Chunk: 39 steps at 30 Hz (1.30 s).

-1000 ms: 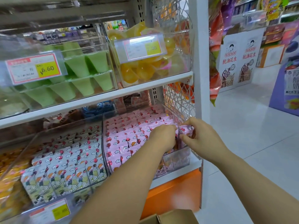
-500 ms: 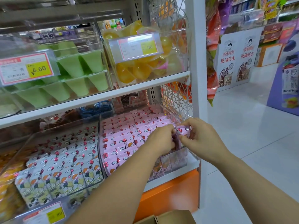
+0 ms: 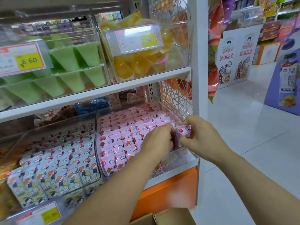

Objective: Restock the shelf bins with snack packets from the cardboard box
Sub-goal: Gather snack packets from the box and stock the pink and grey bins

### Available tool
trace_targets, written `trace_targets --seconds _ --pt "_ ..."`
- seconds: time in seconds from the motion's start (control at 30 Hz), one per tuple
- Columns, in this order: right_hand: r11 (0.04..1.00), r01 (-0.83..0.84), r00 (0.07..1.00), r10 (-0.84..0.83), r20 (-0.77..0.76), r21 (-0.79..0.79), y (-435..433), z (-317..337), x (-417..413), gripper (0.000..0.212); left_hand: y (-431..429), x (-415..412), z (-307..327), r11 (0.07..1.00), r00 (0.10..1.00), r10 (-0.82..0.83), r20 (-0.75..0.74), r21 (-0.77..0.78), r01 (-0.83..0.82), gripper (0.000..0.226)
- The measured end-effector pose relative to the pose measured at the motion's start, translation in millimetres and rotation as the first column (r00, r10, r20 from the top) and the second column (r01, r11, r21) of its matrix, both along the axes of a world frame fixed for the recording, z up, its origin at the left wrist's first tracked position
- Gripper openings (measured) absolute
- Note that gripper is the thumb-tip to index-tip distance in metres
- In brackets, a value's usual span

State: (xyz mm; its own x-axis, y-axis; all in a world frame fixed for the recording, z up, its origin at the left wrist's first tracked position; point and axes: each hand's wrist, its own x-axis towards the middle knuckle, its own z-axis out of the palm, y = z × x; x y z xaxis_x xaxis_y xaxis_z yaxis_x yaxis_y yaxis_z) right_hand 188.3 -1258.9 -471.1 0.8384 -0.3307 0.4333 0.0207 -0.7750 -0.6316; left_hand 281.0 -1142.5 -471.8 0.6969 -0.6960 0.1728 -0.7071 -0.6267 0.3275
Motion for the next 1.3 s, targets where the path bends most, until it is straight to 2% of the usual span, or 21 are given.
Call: trace_targets --seconds 0.1,0.23,0.3,0.37,0.47,0.57,0.67,0.77,0.93,1.13,1.3 --pt "0.998 0.008 0.999 -0.01 -0.039 -0.062 2.3 -3.2 1.3 0.022 -0.5 -1.9 -0.2 1.0 0.999 -0.003 0.047 0.001 0.003 0.022" --pt "0.989 0.045 0.995 -0.056 -0.078 -0.14 5.2 -6.5 3.1 0.02 1.8 0.0 -2.8 0.997 0.995 -0.062 0.081 0.049 0.058 0.037" --pt "0.972 0.076 0.992 -0.097 -0.083 -0.224 6.3 -9.3 0.8 0.016 6.0 -0.7 -2.6 0.994 0.992 -0.107 0.068 0.011 0.107 0.044" --pt "0.961 0.1 0.989 -0.125 -0.081 -0.259 4.7 -12.4 -1.1 0.022 8.9 -3.6 0.2 0.987 0.986 -0.151 0.07 -0.044 0.155 0.047" --pt "0.982 0.063 0.991 -0.083 -0.105 -0.177 -3.3 -11.4 -1.3 0.027 6.3 -9.7 5.1 0.988 0.986 -0.151 0.072 -0.015 0.152 0.046" --pt "0.997 -0.041 0.991 0.049 -0.122 0.062 -9.7 -9.7 -5.1 0.029 1.1 -14.8 7.8 0.992 0.992 -0.125 0.004 0.018 0.125 0.044" --pt "0.972 -0.03 0.998 0.04 -0.04 0.233 -14.4 -12.4 -13.4 0.036 -2.3 -18.1 10.0 0.995 0.996 -0.093 -0.005 0.022 0.093 0.047" --pt "0.969 -0.016 0.998 0.028 -0.047 0.245 -15.1 -13.3 -15.5 0.032 -3.4 -20.8 11.4 0.997 0.989 -0.071 0.128 0.035 0.067 0.046" --pt "0.979 -0.02 0.988 0.05 -0.145 0.202 -14.0 -22.9 -13.1 0.032 -5.3 -22.6 16.8 0.992 0.969 -0.08 0.234 0.115 0.055 0.043" --pt "0.986 -0.014 0.985 0.042 -0.169 0.165 -17.3 -28.5 -8.4 0.034 -17.5 -20.0 10.4 0.98 0.953 -0.07 0.296 0.2 0.01 0.038" --pt "0.99 -0.012 0.983 0.037 -0.18 0.139 -18.4 -28.3 -10.7 0.04 -21.2 -27.3 3.4 0.985 0.965 0.012 0.262 0.164 -0.056 0.037"
